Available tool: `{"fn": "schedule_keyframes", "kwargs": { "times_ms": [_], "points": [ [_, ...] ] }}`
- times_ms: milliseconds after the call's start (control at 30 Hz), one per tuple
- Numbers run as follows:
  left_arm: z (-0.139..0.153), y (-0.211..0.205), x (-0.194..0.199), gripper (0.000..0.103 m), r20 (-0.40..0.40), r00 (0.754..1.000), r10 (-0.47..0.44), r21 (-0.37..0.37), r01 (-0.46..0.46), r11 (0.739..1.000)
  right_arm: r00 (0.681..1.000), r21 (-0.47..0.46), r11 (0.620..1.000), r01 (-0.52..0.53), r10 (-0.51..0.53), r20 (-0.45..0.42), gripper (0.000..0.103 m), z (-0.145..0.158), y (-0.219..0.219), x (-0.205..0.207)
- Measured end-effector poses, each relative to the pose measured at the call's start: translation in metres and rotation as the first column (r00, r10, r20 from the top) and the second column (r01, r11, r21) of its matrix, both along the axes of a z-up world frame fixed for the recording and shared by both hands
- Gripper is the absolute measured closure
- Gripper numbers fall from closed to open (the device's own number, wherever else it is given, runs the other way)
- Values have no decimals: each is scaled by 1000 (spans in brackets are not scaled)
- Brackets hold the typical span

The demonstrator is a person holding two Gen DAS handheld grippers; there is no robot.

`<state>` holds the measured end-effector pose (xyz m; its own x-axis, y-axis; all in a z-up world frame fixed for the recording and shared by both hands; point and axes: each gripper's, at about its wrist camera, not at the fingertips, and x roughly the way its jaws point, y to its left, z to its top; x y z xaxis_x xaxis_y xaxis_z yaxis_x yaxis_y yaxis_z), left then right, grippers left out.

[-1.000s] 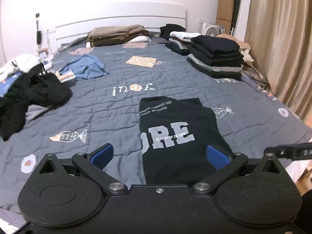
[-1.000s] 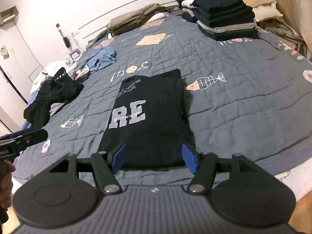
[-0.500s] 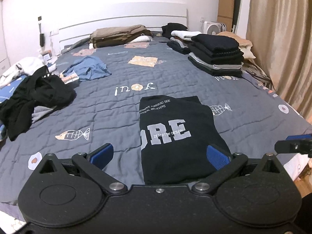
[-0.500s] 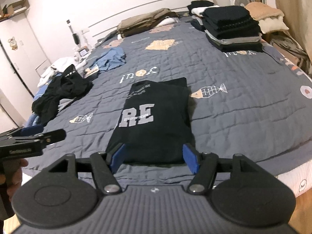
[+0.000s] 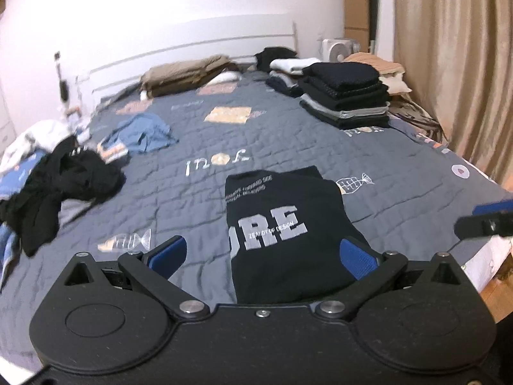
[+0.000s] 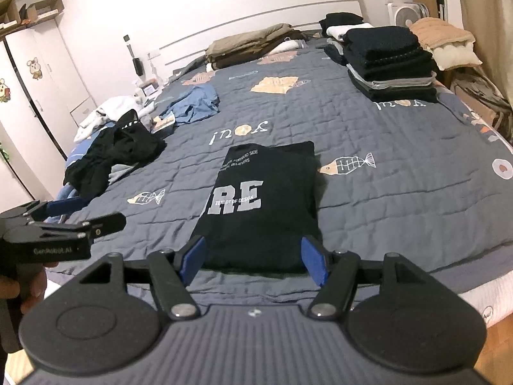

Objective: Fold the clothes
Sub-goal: 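Move both open tools back over the edge of the folded black shirt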

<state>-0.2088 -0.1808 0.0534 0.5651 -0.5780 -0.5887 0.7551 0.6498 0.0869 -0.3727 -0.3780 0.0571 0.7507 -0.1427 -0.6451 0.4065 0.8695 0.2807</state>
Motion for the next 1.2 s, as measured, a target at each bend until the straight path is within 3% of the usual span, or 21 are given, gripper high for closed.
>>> {"fn": "schedule_keyframes", "kwargs": {
  "times_ms": [300, 533, 900, 1200],
  "points": [
    [-10, -3, 34, 0, -4, 997, -76, -2, 76, 997, 999, 12, 999, 31, -31, -21, 37, -13, 5, 27],
    [-12, -4, 58, 0, -10, 997, -79, 20, 79, 997, 998, 32, 998, 50, -50, -23, 37, -17, 5, 38],
    [-7, -21, 72, 0, -20, 993, -116, 28, 116, 993, 996, 27, 995, 93, -94, 7, 36, -1, -4, 19],
    [-28, -33, 106, 0, -77, 989, -124, 47, 128, 991, 993, 83, 990, 115, -112, -44, 35, -28, -26, 47]
  ]
}}
